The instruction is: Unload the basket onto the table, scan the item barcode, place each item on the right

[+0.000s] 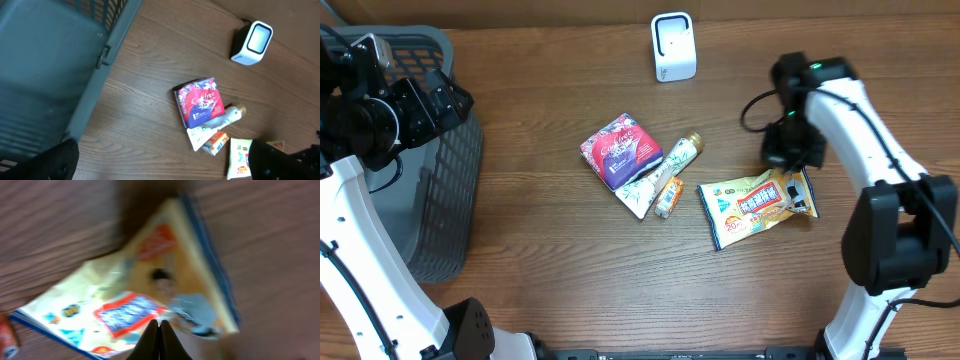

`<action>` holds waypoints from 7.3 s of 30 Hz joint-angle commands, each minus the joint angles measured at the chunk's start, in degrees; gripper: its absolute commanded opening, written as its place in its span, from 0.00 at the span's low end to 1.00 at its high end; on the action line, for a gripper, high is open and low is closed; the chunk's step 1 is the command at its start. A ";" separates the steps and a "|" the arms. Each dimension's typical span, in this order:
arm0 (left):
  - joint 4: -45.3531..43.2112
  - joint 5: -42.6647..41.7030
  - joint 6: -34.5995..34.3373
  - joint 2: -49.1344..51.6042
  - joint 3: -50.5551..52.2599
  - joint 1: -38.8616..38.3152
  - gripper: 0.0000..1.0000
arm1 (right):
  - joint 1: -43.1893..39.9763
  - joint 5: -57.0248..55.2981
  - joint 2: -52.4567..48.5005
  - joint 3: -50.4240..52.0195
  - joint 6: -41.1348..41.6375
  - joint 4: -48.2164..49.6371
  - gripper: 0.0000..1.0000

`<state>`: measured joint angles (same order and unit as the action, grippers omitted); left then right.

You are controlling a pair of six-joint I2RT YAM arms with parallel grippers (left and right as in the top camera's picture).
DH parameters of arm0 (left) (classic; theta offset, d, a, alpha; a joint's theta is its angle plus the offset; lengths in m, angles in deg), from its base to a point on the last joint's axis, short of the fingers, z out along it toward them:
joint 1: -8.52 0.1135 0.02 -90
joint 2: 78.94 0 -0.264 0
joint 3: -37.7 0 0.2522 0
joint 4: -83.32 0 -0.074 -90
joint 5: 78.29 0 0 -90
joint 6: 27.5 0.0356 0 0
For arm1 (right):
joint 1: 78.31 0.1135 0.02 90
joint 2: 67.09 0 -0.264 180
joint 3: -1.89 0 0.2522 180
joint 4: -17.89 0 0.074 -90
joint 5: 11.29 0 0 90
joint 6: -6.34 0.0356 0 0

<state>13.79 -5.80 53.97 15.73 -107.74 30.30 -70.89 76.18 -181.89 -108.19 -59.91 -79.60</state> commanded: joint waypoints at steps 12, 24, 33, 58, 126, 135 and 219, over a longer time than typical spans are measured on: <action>0.09 0.13 1.25 0.20 -0.85 0.00 1.00 | -4.20 1.70 0.24 18.23 0.70 16.76 0.04; 0.09 0.13 1.25 0.20 -0.85 0.00 1.00 | -4.57 -10.71 4.39 5.11 7.13 3.23 0.04; -1.68 0.09 0.46 0.20 -0.85 0.00 1.00 | -5.29 -10.29 7.56 -9.07 5.86 -1.57 0.97; -15.87 -24.65 5.92 0.68 32.89 -36.39 1.00 | -13.00 -4.61 7.43 -7.78 -0.50 -1.57 1.00; -66.66 -4.52 -40.37 21.79 62.47 -50.29 0.04 | 3.89 19.67 7.32 22.23 -3.19 22.73 0.09; -65.75 -6.10 -39.23 21.79 62.47 -49.37 0.04 | -0.07 -1.64 7.34 27.91 9.73 23.91 0.04; -54.05 -1.77 -33.16 4.46 62.42 -45.79 0.99 | 14.51 -15.85 10.01 1.99 15.52 1.92 0.04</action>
<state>-40.94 -8.38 19.41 20.06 -45.41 -15.12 -58.11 57.56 -171.03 -107.73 -45.68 -79.49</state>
